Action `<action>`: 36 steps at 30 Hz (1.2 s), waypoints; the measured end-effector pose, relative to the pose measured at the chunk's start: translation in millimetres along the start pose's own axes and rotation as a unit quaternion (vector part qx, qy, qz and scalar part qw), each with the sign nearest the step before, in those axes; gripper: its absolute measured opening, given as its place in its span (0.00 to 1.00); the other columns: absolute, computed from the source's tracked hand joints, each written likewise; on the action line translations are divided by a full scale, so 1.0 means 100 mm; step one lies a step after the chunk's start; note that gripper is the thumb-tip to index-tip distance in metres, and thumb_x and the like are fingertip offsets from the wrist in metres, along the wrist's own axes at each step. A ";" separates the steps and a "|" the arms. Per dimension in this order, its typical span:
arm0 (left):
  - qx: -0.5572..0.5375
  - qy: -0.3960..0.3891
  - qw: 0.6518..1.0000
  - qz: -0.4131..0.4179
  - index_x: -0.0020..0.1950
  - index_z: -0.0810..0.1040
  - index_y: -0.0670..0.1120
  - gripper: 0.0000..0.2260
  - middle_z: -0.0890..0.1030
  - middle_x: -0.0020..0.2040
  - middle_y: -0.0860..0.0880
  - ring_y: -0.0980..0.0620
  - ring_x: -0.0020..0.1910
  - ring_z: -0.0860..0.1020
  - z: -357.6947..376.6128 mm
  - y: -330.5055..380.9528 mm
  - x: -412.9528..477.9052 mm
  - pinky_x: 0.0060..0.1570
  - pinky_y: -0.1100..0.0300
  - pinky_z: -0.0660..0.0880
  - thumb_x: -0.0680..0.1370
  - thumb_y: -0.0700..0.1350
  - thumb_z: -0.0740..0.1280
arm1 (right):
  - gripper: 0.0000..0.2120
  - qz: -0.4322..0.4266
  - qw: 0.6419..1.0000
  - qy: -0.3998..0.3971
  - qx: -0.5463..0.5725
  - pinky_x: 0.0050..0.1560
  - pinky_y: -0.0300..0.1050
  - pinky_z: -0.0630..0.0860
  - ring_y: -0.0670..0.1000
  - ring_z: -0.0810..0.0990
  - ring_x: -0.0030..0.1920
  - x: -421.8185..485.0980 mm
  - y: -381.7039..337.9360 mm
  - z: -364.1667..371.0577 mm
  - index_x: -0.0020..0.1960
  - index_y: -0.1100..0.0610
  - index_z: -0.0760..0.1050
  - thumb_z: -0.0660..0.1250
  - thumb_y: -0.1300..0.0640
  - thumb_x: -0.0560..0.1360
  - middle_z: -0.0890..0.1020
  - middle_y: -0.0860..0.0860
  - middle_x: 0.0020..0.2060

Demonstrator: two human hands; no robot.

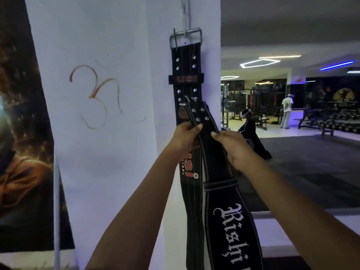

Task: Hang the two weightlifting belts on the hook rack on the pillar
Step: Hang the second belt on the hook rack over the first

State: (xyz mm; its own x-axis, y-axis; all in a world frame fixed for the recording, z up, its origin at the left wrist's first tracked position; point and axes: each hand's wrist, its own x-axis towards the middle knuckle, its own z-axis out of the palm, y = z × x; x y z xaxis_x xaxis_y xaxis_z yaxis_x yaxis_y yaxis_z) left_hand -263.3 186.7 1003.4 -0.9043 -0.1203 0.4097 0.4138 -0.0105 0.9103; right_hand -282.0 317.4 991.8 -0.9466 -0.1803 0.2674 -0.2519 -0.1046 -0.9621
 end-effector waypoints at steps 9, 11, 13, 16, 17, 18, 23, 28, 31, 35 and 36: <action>0.104 -0.059 0.992 0.043 0.58 0.76 0.41 0.11 0.81 0.46 0.47 0.52 0.44 0.80 0.18 -0.09 -0.24 0.38 0.65 0.77 0.80 0.44 0.60 | 0.06 -0.032 0.993 -0.022 0.109 0.47 0.48 0.78 0.54 0.79 0.48 0.11 -0.55 -0.06 0.42 0.56 0.76 0.63 0.63 0.76 0.81 0.52 0.41; 0.114 -0.062 0.990 0.059 0.59 0.75 0.38 0.11 0.81 0.45 0.49 0.55 0.43 0.80 0.19 -0.07 -0.23 0.38 0.69 0.77 0.80 0.42 0.60 | 0.05 -0.038 0.992 -0.022 0.117 0.58 0.53 0.76 0.55 0.78 0.55 0.17 -0.63 -0.07 0.43 0.55 0.76 0.64 0.60 0.76 0.81 0.52 0.45; 0.099 -0.044 0.992 0.069 0.60 0.75 0.37 0.11 0.81 0.45 0.49 0.55 0.43 0.80 0.18 0.05 -0.18 0.38 0.69 0.78 0.79 0.39 0.61 | 0.06 -0.031 0.995 -0.031 0.088 0.62 0.55 0.74 0.55 0.78 0.59 0.18 -0.66 -0.05 0.52 0.55 0.77 0.64 0.57 0.76 0.81 0.53 0.53; 0.102 -0.036 0.992 0.068 0.56 0.76 0.39 0.08 0.80 0.42 0.50 0.56 0.41 0.79 0.12 0.09 -0.16 0.35 0.70 0.77 0.79 0.40 0.62 | 0.14 0.011 0.997 -0.035 0.072 0.53 0.51 0.78 0.56 0.78 0.58 0.16 -0.66 -0.01 0.62 0.59 0.73 0.63 0.60 0.77 0.79 0.57 0.60; 0.112 -0.037 0.991 0.065 0.52 0.77 0.43 0.05 0.79 0.41 0.51 0.57 0.39 0.79 0.10 0.04 -0.20 0.33 0.71 0.75 0.79 0.41 0.62 | 0.14 0.027 0.996 -0.025 0.086 0.49 0.49 0.77 0.55 0.77 0.57 0.15 -0.67 0.00 0.62 0.59 0.74 0.62 0.62 0.77 0.79 0.56 0.59; 0.130 -0.042 0.989 0.055 0.49 0.76 0.45 0.04 0.79 0.40 0.52 0.59 0.37 0.79 0.07 -0.04 -0.26 0.32 0.72 0.74 0.79 0.44 0.63 | 0.14 0.043 0.993 -0.009 0.113 0.48 0.48 0.76 0.54 0.76 0.55 0.15 -0.67 0.02 0.62 0.59 0.73 0.62 0.63 0.77 0.79 0.54 0.56; 0.101 -0.089 0.988 -0.078 0.59 0.78 0.44 0.19 0.84 0.55 0.43 0.46 0.53 0.83 -0.12 -0.43 -0.49 0.57 0.53 0.78 0.75 0.56 0.66 | 0.17 0.012 0.990 0.035 0.138 0.69 0.54 0.65 0.56 0.69 0.68 0.12 -0.78 0.14 0.66 0.59 0.71 0.61 0.64 0.77 0.72 0.56 0.68; 0.098 -0.089 0.991 -0.022 0.54 0.79 0.45 0.10 0.83 0.52 0.43 0.44 0.53 0.82 -0.18 -0.24 -0.35 0.59 0.49 0.77 0.74 0.43 0.70 | 0.10 -0.033 0.987 0.042 0.151 0.72 0.54 0.64 0.54 0.71 0.66 0.19 -0.97 0.21 0.55 0.55 0.76 0.62 0.65 0.77 0.75 0.53 0.64; 0.057 -0.073 0.995 -0.029 0.58 0.77 0.41 0.14 0.83 0.52 0.42 0.43 0.52 0.82 -0.16 -0.28 -0.36 0.55 0.51 0.79 0.74 0.43 0.70 | 0.09 -0.043 0.988 0.023 0.150 0.70 0.53 0.68 0.53 0.75 0.63 0.20 -0.96 0.25 0.50 0.56 0.79 0.63 0.65 0.76 0.79 0.52 0.59; 0.122 -0.160 0.975 -0.100 0.58 0.78 0.43 0.14 0.84 0.51 0.45 0.48 0.50 0.83 -0.27 -0.60 -0.60 0.53 0.55 0.80 0.73 0.41 0.71 | 0.11 -0.050 0.987 0.025 0.150 0.67 0.54 0.71 0.56 0.76 0.63 0.16 -0.95 0.24 0.40 0.53 0.79 0.63 0.66 0.75 0.81 0.55 0.57; 0.126 -0.182 0.969 -0.107 0.57 0.78 0.44 0.12 0.84 0.50 0.47 0.50 0.49 0.83 -0.29 -0.64 -0.62 0.51 0.57 0.80 0.73 0.40 0.70 | 0.12 -0.053 0.987 0.027 0.151 0.67 0.54 0.71 0.56 0.76 0.63 0.16 -0.96 0.23 0.38 0.52 0.78 0.63 0.66 0.75 0.81 0.55 0.56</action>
State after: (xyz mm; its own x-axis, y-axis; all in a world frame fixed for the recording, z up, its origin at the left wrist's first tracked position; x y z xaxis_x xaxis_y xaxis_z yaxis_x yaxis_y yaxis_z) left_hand -230.4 166.3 917.9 -0.9630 0.2159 0.1616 0.2147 0.2511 0.9439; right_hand -268.2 302.2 1089.8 -0.9297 -0.1013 0.3540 -0.2857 -0.4079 -0.8672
